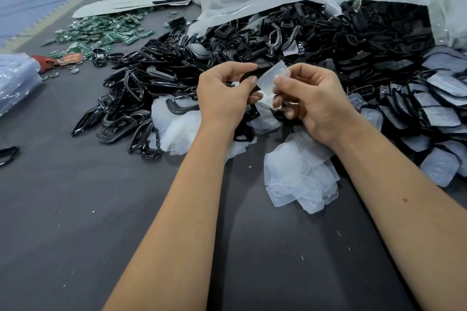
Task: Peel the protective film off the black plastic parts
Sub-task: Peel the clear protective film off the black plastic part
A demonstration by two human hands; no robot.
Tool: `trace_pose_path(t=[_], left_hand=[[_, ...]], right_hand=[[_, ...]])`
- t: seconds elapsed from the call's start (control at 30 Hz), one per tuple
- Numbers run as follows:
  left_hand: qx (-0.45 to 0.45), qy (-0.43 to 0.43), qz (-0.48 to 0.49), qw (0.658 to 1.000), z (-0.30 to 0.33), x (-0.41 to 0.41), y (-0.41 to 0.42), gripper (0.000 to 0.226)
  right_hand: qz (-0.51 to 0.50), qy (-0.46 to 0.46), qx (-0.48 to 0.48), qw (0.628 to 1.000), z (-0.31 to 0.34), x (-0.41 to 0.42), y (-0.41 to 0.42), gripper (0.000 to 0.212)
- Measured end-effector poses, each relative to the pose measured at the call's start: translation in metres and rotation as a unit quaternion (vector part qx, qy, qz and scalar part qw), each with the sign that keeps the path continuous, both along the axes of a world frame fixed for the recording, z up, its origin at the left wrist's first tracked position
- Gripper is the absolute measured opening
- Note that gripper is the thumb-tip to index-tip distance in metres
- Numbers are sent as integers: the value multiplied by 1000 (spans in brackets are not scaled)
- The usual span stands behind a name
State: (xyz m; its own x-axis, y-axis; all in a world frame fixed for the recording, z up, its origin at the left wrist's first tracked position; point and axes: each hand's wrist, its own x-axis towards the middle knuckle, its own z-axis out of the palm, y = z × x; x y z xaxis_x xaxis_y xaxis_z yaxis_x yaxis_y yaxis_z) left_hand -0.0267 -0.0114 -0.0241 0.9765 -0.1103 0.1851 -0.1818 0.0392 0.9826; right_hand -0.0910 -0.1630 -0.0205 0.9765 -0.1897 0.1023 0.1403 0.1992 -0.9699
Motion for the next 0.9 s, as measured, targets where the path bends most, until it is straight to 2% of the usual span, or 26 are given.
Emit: trace_pose_path(t=[0.23, 0.37, 0.67, 0.9], left_hand=[[-27, 8, -21, 999, -1, -4, -6, 22], [-29, 16, -22, 999, -1, -4, -6, 22], [-11, 20, -35, 999, 3, -7, -5, 30], [-47, 55, -82, 994, 6, -9, -4, 34]], right_hand=[[-53, -24, -9, 998, -4, 2, -2, 24], [-58, -33, -20, 998, -6, 3, -1, 9], [-152, -95, -147, 973, -13, 7, 1, 11], [-207, -108, -205, 950, -15, 10, 0, 9]])
